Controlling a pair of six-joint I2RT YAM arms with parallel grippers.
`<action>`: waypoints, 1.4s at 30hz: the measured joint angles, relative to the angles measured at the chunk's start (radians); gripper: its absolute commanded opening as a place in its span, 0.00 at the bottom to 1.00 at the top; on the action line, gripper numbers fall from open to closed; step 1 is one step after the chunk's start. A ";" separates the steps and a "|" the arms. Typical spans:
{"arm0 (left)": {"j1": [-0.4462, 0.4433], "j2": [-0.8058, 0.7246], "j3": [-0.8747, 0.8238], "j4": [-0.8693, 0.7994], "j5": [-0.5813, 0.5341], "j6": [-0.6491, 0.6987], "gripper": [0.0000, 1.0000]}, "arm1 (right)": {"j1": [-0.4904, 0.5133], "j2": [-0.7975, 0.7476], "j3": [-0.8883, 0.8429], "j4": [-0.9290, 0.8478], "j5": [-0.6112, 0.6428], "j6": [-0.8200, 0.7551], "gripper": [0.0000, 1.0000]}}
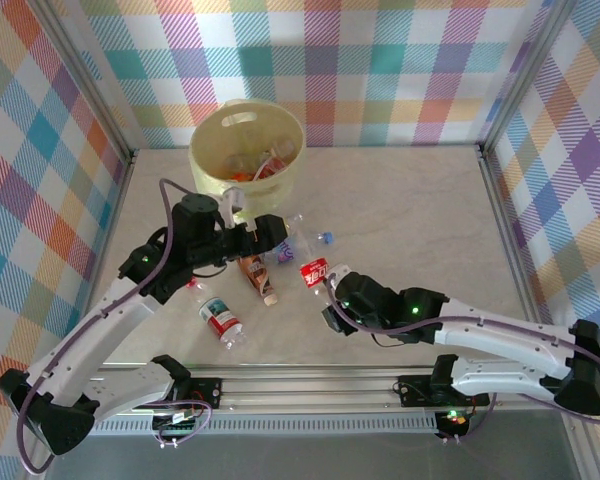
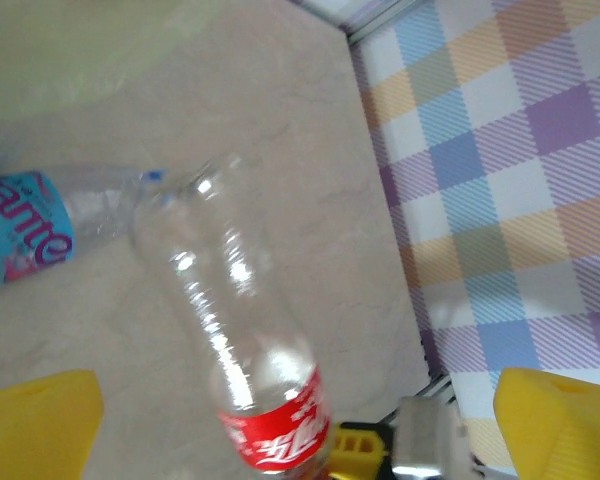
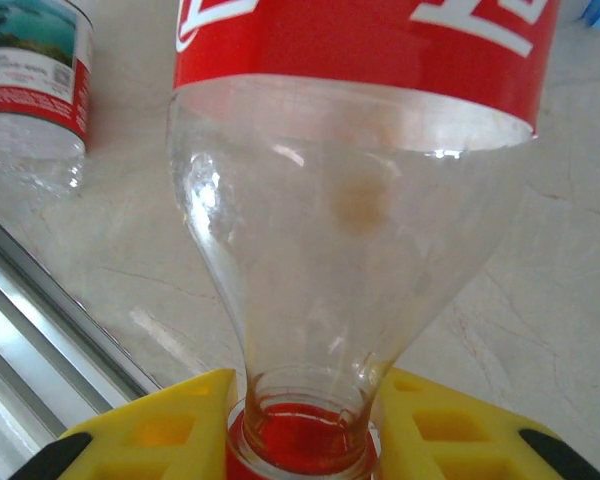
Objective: Put the plastic bottles in the bin
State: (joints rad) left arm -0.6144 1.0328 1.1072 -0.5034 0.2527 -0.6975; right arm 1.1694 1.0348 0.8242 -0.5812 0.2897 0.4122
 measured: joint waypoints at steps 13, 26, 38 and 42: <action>-0.117 0.119 -0.054 0.142 0.024 -0.153 0.89 | -0.002 -0.111 0.023 0.027 -0.105 -0.036 0.33; -0.148 0.160 -0.008 0.156 0.017 -0.162 0.52 | -0.005 -0.111 0.022 0.063 -0.128 -0.038 0.66; -0.068 0.262 0.436 -0.088 -0.064 0.058 0.54 | -0.005 -0.123 0.006 0.114 -0.128 -0.047 0.98; 0.003 0.320 0.603 -0.163 -0.099 0.158 0.54 | -0.031 -0.114 0.006 0.114 -0.103 -0.035 0.98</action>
State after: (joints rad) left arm -0.6109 1.3533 1.7107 -0.6659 0.1539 -0.5396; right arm 1.1385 0.9207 0.8303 -0.4671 0.1871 0.3775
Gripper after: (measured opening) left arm 0.543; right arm 0.977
